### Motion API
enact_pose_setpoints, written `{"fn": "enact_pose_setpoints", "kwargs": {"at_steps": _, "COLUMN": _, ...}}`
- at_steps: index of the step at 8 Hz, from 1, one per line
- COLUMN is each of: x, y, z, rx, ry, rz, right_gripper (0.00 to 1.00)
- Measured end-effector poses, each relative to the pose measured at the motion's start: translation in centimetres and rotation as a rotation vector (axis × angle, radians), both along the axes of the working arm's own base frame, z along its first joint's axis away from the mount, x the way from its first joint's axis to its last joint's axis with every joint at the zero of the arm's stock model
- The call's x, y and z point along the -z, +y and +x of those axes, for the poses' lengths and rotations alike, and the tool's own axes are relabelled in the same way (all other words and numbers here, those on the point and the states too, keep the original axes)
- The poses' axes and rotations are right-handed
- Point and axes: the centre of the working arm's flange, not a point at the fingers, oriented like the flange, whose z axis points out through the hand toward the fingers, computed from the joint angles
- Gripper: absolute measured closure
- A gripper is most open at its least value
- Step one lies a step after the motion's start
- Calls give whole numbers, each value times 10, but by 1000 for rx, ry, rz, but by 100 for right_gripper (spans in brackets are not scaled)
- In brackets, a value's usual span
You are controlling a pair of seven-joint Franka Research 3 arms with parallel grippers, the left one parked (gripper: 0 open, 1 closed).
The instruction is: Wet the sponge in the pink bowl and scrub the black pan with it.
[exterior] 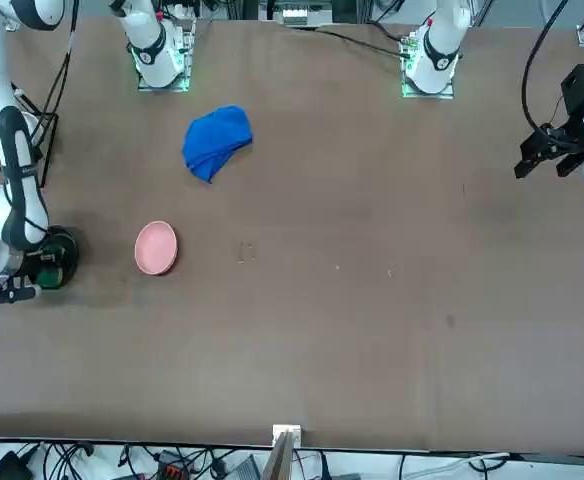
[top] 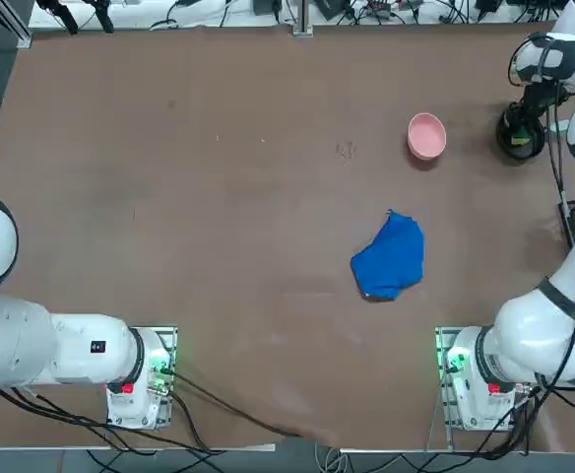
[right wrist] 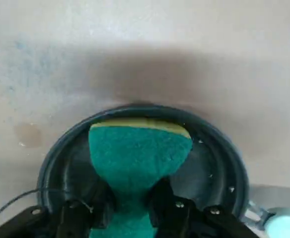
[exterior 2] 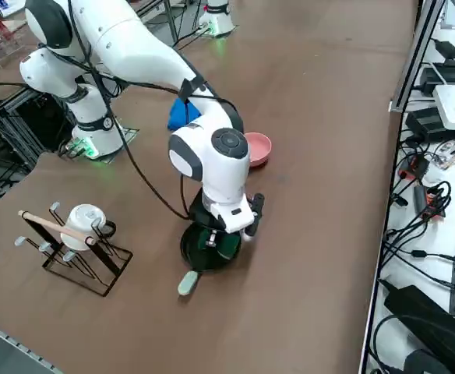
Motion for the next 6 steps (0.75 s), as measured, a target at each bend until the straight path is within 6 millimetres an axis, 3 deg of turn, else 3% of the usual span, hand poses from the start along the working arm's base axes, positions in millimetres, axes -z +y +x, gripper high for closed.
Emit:
{"fn": "enact_pose_setpoints", "kwargs": {"at_steps": 3, "x": 3, "y": -2, "z": -15, "rx": -30, "ry": 104, "rz": 46, "right_gripper": 63}}
{"fn": "enact_pose_setpoints", "kwargs": {"at_steps": 6, "x": 3, "y": -27, "z": -27, "rx": -68, "ry": 117, "rz": 74, "right_gripper": 63}}
